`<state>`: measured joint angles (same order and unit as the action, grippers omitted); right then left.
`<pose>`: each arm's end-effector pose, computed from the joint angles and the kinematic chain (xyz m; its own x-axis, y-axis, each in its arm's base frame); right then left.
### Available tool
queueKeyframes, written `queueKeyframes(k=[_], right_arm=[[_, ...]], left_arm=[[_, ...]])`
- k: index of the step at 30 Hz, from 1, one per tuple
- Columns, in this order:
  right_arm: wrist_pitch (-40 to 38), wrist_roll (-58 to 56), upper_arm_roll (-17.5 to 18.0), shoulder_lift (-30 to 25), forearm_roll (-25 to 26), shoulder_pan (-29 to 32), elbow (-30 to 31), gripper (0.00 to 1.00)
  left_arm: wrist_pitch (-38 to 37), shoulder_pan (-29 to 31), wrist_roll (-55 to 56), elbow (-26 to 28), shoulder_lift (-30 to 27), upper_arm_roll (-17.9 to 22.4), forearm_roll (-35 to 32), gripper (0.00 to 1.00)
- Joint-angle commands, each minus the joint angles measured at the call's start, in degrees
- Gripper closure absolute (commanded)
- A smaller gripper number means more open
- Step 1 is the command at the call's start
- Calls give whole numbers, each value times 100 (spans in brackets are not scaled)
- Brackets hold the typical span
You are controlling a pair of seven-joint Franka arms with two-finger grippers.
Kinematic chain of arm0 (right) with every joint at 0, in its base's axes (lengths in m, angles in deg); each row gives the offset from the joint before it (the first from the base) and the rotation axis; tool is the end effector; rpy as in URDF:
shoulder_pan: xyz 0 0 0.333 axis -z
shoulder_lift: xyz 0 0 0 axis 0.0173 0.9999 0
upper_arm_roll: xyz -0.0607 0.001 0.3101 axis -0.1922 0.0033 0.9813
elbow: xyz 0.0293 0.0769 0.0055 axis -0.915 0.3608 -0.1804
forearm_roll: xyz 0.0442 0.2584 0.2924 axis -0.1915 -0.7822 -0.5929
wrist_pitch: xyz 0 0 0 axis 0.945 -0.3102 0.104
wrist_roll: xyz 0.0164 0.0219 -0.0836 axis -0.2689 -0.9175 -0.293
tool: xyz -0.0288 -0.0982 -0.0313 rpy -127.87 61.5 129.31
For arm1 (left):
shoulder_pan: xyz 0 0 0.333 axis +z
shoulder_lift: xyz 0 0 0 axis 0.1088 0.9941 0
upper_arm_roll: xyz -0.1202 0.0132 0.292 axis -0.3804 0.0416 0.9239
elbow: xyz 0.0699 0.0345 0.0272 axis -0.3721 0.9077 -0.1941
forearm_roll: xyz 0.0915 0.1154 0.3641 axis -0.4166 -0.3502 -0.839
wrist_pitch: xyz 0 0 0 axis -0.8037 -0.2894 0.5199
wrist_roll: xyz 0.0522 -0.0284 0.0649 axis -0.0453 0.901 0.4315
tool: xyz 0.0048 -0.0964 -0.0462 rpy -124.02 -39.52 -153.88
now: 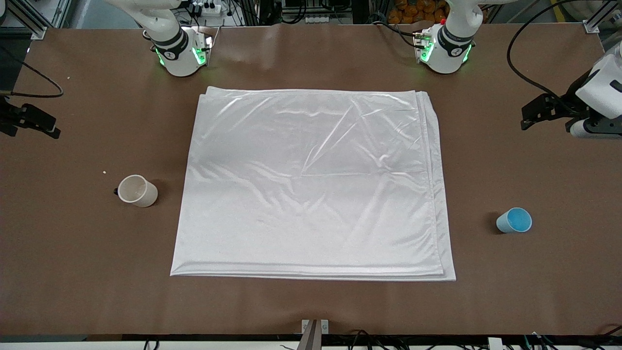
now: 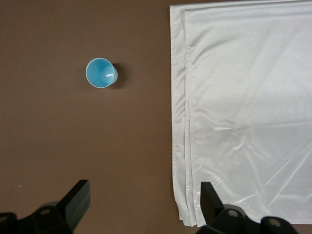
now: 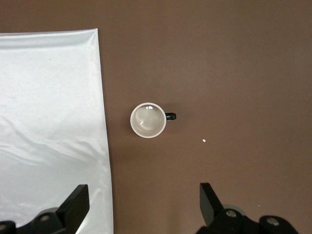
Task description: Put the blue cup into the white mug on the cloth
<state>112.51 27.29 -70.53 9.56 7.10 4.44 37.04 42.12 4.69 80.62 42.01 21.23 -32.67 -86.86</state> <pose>0.5469 -0.0618 0.6122 0.9976 -0.0680 0.0118 -0.0683 -0.9973 0.0274 0.5473 -0.0350 0.6145 0.9981 -0.0604 -0.0118 -0.0605 -0.9981 -0.0106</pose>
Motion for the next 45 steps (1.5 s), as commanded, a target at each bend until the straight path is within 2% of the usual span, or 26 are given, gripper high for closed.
queueKeyframes(k=[1, 12, 15, 22, 28, 34, 39, 45], right_arm=[[-23, 190, 18, -50, -69, 28, -6, 0], [-6, 190, 18, -50, -78, 37, -15, 0], [3, 190, 0, -50, -323, 81, 12, 0], [126, 164, 9, -41, -439, 213, 117, 0], [293, 41, 9, -67, -377, 213, 346, 0], [784, -941, 9, -50, -333, 222, 670, 1], [1216, -1628, 9, -41, -333, 231, 995, 1], [1479, -2454, 9, -15, -316, 213, 1294, 1]], left_arm=[[-145, 24, -134, -146, 56, 0, 29, 0], [-154, -29, -117, -181, 188, 0, -59, 0], [-154, -3, -135, -172, 293, 0, -85, 0], [-101, 111, -170, -163, 917, 52, -497, 0], [320, 551, -503, -172, 1602, 44, -929, 0], [795, 1034, -1057, -172, 1998, 44, -938, 0], [1146, 1149, -1233, -198, 2490, 44, -894, 0], [1551, 1166, -1295, -505, 3061, 44, -920, 0]])
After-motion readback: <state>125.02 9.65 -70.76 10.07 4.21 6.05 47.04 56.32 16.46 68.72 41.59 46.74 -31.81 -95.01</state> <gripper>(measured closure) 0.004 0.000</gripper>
